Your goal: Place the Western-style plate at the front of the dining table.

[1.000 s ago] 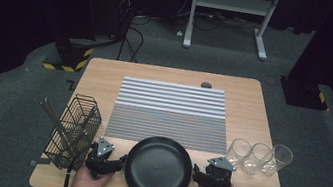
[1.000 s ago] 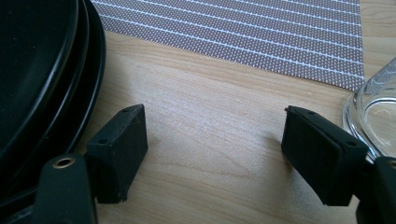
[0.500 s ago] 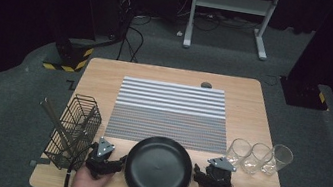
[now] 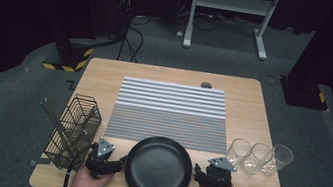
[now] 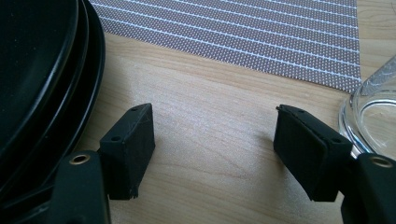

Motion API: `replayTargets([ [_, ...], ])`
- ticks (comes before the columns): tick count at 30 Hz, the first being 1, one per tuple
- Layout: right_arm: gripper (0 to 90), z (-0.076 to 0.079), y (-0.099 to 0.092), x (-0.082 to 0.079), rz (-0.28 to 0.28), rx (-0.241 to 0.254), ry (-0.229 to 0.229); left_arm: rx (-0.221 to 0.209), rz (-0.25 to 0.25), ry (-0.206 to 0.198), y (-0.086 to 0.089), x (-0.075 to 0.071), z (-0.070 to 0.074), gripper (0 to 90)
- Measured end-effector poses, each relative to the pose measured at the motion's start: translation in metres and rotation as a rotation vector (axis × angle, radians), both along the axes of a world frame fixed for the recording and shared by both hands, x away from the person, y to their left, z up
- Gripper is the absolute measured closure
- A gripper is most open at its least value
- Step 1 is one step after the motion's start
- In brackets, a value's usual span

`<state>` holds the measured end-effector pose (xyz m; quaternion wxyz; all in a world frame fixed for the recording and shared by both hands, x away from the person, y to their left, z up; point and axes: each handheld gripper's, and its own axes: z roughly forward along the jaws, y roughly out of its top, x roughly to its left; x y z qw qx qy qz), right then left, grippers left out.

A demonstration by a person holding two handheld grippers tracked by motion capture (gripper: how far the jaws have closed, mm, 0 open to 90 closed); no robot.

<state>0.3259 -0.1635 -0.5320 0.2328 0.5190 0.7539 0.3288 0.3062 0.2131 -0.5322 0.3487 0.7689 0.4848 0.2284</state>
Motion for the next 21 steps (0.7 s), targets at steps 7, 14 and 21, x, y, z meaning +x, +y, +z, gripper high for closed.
replayTargets([
  [7,30.0,0.0001,0.0002,-0.0001,-0.005,0.0,-0.001,0.0,-0.016,0.004,0.0007,-0.0001,0.0001,29.7],
  [14,34.6,0.0002,-0.0002,-0.0005,-0.009,-0.001,-0.008,0.002,-0.025,0.001,0.0018,-0.0014,0.0004,32.4],
  [21,35.6,0.0003,0.0001,-0.0008,-0.007,-0.001,-0.01,0.006,-0.029,-0.009,0.003,-0.0034,0.0021,42.3],
])
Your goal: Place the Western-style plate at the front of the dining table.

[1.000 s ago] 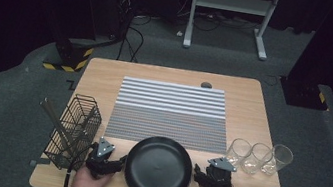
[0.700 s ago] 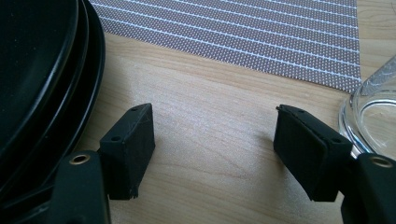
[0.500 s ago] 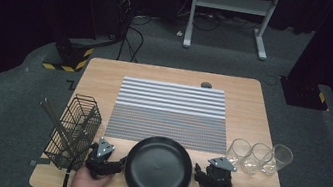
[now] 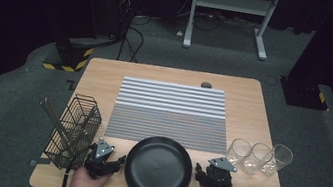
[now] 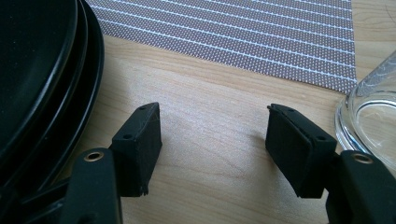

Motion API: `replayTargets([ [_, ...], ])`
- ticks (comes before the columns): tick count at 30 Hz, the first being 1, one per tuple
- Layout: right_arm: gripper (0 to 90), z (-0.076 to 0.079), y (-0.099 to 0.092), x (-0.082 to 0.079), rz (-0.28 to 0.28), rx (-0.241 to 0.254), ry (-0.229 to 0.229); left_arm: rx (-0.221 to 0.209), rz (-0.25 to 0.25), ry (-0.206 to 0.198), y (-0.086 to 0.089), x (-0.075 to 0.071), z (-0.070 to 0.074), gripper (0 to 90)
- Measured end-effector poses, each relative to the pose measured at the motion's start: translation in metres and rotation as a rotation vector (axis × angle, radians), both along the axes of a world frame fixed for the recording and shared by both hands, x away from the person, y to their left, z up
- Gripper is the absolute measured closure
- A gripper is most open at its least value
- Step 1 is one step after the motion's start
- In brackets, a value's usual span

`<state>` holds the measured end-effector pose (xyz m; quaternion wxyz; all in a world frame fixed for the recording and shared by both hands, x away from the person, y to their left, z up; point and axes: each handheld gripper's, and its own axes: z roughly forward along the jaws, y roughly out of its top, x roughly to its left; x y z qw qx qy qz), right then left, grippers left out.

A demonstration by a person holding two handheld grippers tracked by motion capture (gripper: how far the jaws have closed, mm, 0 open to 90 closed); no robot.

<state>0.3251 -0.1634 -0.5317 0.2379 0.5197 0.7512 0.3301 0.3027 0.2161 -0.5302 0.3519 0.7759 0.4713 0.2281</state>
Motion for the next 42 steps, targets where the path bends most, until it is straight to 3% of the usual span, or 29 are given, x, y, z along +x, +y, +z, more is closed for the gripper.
replayTargets([
  [3,35.7,0.0,0.0,0.0,0.004,0.002,0.001,-0.033,0.004,-0.018,0.001,-0.003,0.001,44.1],
  [7,35.8,0.0,0.0,0.0,0.004,0.002,0.001,-0.031,-0.001,-0.039,0.001,-0.005,0.005,46.1],
  [10,36.2,0.0,-0.001,0.0,0.008,0.004,0.0,-0.053,0.007,-0.06,0.001,-0.005,0.009,46.2],
  [14,37.6,0.0,-0.002,-0.002,0.008,0.003,0.001,-0.07,0.009,-0.064,0.001,-0.006,0.011,47.5],
  [23,49.7,0.001,-0.003,-0.004,0.033,-0.006,-0.006,-0.105,-0.017,-0.077,0.002,-0.011,0.016,52.5],
  [30,54.6,0.004,-0.003,-0.009,0.057,-0.021,-0.036,-0.13,-0.038,-0.087,0.002,-0.013,0.017,56.0],
  [38,58.5,0.008,-0.005,-0.013,0.097,0.011,-0.05,-0.137,-0.053,-0.088,-0.001,-0.014,0.017,55.5],
  [42,59.2,0.013,-0.006,-0.015,0.112,0.02,-0.072,-0.18,-0.052,-0.084,0.002,-0.016,0.019,55.4],
])
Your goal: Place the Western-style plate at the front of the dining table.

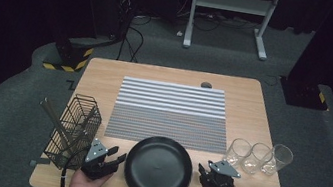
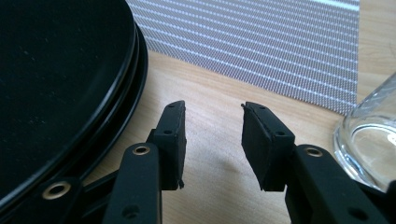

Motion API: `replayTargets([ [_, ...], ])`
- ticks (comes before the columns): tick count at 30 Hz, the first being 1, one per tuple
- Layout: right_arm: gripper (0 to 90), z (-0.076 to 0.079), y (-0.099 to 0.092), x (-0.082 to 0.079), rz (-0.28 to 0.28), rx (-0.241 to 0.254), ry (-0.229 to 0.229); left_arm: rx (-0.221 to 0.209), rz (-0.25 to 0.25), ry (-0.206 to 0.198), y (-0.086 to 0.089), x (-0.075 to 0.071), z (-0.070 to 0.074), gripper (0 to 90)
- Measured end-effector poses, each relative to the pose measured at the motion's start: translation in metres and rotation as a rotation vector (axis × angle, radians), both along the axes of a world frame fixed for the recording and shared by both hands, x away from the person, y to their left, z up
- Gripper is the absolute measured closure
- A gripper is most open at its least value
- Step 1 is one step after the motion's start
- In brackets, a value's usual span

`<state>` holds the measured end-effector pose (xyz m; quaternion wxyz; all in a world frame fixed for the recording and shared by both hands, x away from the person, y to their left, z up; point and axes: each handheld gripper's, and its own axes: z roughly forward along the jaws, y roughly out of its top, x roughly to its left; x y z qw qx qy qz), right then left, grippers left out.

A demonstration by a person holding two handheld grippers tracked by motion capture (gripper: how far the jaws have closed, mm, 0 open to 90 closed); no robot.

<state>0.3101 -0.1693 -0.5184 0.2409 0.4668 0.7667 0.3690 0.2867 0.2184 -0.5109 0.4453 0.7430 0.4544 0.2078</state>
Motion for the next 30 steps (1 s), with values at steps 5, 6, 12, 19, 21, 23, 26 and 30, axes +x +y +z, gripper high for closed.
replayTargets([
  [5,58.7,0.005,-0.002,-0.001,-0.009,0.011,0.002,-0.008,-0.007,-0.004,0.0,-0.001,0.004,54.7],
  [6,58.8,0.006,-0.002,-0.002,-0.005,0.015,0.002,-0.015,-0.009,-0.002,0.001,-0.001,0.005,54.0],
  [12,58.5,0.012,-0.003,-0.004,0.005,0.021,0.003,-0.071,-0.003,0.034,0.004,0.0,0.009,49.3],
  [19,57.1,0.017,-0.002,-0.004,0.017,0.048,0.025,-0.115,-0.032,0.056,0.001,0.002,0.014,49.1],
  [21,56.9,0.018,-0.002,-0.004,0.016,0.056,0.032,-0.133,-0.042,0.074,-0.001,0.003,0.014,47.9],
  [23,56.7,0.02,-0.003,-0.004,0.015,0.075,0.036,-0.134,-0.047,0.085,-0.004,0.003,0.013,47.8],
  [26,55.4,0.023,-0.005,-0.006,0.015,0.119,0.038,-0.113,-0.053,0.101,-0.009,0.005,0.012,48.6],
  [30,49.9,0.026,-0.008,-0.006,0.031,0.16,0.043,-0.073,-0.03,0.096,-0.014,0.004,0.015,49.0],
])
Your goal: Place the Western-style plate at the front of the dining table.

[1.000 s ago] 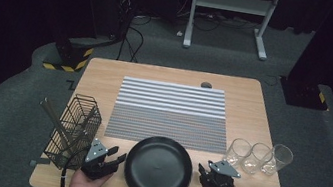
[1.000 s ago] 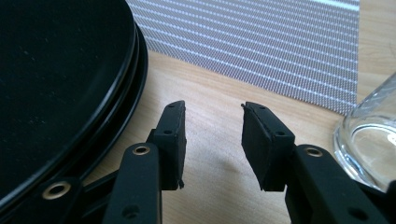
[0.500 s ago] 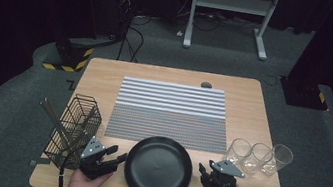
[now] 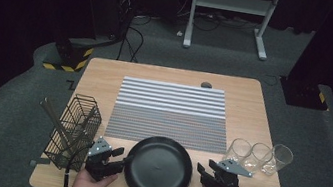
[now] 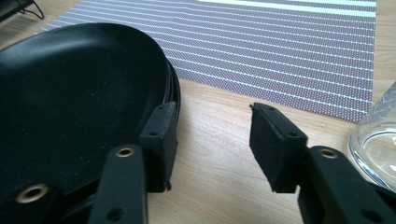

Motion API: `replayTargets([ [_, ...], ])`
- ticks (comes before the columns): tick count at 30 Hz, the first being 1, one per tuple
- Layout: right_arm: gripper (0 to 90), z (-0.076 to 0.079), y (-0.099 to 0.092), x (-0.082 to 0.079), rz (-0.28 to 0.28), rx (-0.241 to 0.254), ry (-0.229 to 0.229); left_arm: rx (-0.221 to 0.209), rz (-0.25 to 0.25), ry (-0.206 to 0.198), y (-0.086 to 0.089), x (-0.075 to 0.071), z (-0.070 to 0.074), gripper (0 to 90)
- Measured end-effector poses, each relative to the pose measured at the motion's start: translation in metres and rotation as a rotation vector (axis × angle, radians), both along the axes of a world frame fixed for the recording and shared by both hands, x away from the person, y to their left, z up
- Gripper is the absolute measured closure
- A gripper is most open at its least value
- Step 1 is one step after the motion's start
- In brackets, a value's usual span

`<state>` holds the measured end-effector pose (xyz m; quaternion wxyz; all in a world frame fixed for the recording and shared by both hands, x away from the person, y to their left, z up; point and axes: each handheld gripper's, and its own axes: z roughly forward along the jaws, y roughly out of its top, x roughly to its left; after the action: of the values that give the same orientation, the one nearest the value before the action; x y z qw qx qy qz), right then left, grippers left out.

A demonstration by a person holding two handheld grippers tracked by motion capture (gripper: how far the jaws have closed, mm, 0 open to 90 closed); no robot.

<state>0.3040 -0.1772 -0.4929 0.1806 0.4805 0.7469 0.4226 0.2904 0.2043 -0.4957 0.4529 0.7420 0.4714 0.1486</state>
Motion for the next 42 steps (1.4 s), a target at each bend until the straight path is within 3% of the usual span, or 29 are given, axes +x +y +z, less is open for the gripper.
replayTargets([
  [4,46.2,-0.001,0.002,-0.001,0.008,0.004,0.003,-0.036,-0.006,0.015,0.0,0.002,-0.001,47.5],
  [9,39.8,0.0,0.004,0.003,0.028,0.025,0.037,0.009,0.011,0.017,0.0,0.002,0.002,48.6],
  [11,40.0,0.002,0.006,0.005,0.03,0.034,0.053,0.018,0.016,0.047,-0.001,0.003,0.003,48.5],
  [13,40.9,0.005,0.008,0.005,0.015,0.006,0.062,0.019,0.012,0.071,-0.001,0.004,0.004,47.8],
  [18,40.5,0.01,0.01,0.009,0.001,-0.003,0.087,0.051,0.0,0.068,-0.008,0.001,0.006,49.2],
  [27,54.6,0.01,0.007,0.023,0.05,0.082,0.127,0.031,-0.01,0.158,-0.013,0.008,0.007,50.8],
  [30,55.7,0.011,0.002,0.024,0.067,0.128,0.132,0.069,-0.021,0.192,-0.016,0.01,0.009,55.9],
  [33,55.2,0.01,0.001,0.025,0.088,0.161,0.155,0.067,-0.009,0.221,-0.017,0.013,0.01,55.0],
  [36,53.9,0.009,0.002,0.024,0.103,0.177,0.17,0.082,-0.001,0.226,-0.02,0.014,0.012,53.2],
  [38,53.5,0.009,0.003,0.024,0.1,0.189,0.178,0.116,0.002,0.217,-0.022,0.013,0.014,53.3],
  [42,53.9,0.008,0.003,0.022,0.086,0.191,0.195,0.167,-0.022,0.242,-0.026,0.014,0.011,48.0],
])
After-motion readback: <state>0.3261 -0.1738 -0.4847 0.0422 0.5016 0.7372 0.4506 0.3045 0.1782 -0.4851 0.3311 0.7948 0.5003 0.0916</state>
